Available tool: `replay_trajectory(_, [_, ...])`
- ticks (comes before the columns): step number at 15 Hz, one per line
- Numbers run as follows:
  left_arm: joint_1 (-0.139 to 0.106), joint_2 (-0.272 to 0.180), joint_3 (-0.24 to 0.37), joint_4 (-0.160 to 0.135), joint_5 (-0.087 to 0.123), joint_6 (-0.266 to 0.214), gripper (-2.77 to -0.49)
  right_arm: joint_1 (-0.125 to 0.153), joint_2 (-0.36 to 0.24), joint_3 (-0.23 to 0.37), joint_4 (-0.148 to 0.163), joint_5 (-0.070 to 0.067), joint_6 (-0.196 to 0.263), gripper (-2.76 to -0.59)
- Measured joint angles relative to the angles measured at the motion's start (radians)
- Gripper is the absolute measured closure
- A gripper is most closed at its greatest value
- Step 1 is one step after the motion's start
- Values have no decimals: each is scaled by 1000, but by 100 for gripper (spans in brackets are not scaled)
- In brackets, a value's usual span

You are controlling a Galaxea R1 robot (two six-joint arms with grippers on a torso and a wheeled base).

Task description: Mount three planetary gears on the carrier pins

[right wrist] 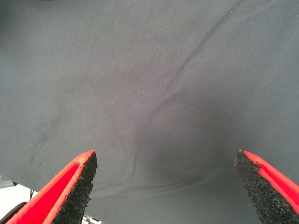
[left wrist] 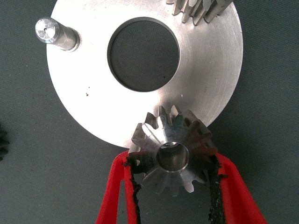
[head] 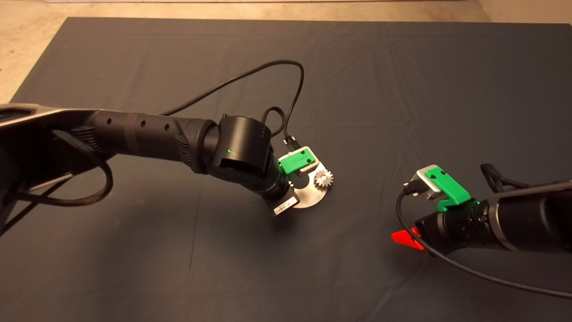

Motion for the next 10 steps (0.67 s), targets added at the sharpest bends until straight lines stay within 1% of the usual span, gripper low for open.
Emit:
replay_trajectory(2, [0, 5, 0, 12, 12, 0, -59, 0, 0, 0, 0, 1, -1, -220])
replay_trajectory(4, [0, 8, 0, 15, 17, 1, -59, 0, 0, 0, 0, 1, -3, -220])
replay_trajectory(10, [0, 17, -12, 16, 22, 13, -59, 0, 1, 0, 0, 1, -3, -220])
